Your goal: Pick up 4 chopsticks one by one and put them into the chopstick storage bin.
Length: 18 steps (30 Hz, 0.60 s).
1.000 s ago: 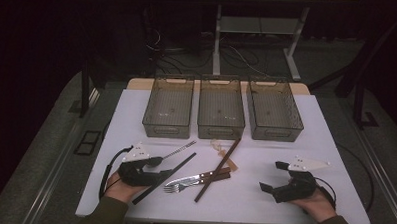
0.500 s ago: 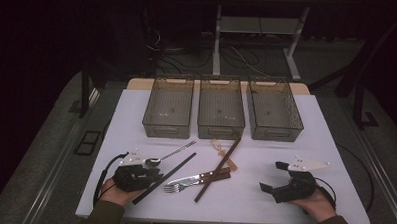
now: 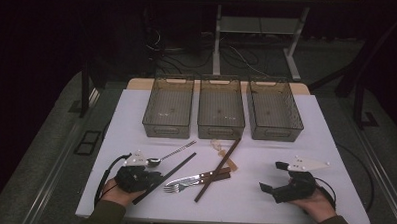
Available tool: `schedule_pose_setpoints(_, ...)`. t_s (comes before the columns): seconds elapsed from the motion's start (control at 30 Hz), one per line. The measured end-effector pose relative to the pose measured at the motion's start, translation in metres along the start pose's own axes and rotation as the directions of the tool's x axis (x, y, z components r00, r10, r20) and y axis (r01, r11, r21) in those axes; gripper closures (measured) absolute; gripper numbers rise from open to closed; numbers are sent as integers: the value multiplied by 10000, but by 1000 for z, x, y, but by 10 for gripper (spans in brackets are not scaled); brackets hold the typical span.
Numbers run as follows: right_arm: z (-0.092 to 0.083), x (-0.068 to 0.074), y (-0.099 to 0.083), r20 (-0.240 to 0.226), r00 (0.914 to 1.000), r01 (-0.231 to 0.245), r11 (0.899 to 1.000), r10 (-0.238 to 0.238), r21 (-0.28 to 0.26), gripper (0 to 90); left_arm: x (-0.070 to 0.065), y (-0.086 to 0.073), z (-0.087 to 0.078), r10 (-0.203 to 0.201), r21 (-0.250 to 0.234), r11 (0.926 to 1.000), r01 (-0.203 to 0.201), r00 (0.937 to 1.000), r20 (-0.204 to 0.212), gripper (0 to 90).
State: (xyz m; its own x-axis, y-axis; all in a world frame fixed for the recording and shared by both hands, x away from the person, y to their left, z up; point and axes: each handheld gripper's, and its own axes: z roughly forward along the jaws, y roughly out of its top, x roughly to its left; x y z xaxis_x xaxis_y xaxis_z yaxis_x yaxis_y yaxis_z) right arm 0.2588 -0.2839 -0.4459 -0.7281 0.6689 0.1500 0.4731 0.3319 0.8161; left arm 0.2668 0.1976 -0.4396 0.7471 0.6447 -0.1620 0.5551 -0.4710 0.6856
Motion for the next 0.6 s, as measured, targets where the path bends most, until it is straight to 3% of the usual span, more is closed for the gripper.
schedule_pose_setpoints(0.6, 0, 0, 0, 14, 10000, 24, 10000, -24, 35, 7, 1, -1, 2, 116, 366, 9993, -103, 9993, -362, 800)
